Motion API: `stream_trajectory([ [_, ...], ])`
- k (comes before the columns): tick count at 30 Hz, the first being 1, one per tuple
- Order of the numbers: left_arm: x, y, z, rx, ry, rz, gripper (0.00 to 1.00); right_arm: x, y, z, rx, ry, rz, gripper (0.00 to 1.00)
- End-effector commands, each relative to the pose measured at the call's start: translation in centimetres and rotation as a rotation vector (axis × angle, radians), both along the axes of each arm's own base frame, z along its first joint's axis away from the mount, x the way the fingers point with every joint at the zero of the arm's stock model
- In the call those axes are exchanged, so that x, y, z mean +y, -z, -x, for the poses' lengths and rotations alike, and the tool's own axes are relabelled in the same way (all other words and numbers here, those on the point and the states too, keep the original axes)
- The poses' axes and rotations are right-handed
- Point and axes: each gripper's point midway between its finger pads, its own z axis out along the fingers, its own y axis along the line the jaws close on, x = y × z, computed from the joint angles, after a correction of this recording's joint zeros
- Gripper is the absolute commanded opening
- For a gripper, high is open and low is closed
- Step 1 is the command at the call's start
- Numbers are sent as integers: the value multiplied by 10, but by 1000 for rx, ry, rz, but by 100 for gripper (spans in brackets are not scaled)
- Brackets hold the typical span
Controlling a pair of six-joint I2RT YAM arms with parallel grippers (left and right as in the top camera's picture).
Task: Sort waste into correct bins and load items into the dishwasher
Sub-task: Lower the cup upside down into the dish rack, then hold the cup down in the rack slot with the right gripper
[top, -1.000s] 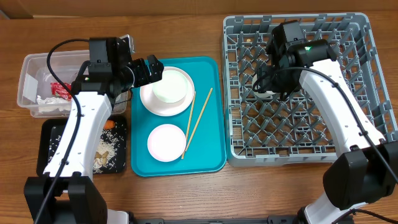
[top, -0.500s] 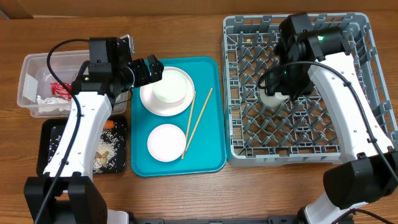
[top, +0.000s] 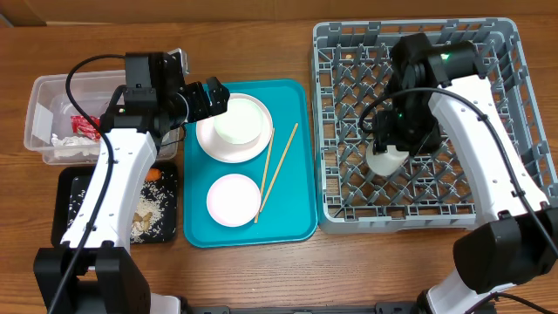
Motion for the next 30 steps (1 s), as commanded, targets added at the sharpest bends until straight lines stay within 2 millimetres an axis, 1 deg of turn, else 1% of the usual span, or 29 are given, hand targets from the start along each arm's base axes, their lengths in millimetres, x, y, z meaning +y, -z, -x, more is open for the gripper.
stream_trajectory([
  [1, 1, -11, -5, -27, -7, -5, 100, 2, 2, 9, 28, 11, -23, 16],
  [7, 1, -11, -5, -27, -7, -5, 100, 2, 10, 17, 69, 12, -21, 16],
  [12, 1, -11, -5, -27, -7, -5, 100, 3, 23, 20, 85, 9, -19, 16],
  [19, 1, -11, -5, -27, -7, -5, 100, 6, 41, 9, 43, 6, -27, 17],
  [22, 1, -11, -5, -28, -7, -5, 100, 6, 48, 8, 42, 6, -28, 17],
  [27, 1, -11, -5, -28, -7, -5, 100, 7, 52, 4, 26, 2, -31, 17],
  [30, 1, -11, -5, -27, -7, -5, 100, 8, 52, -2, -1, -2, -37, 17],
])
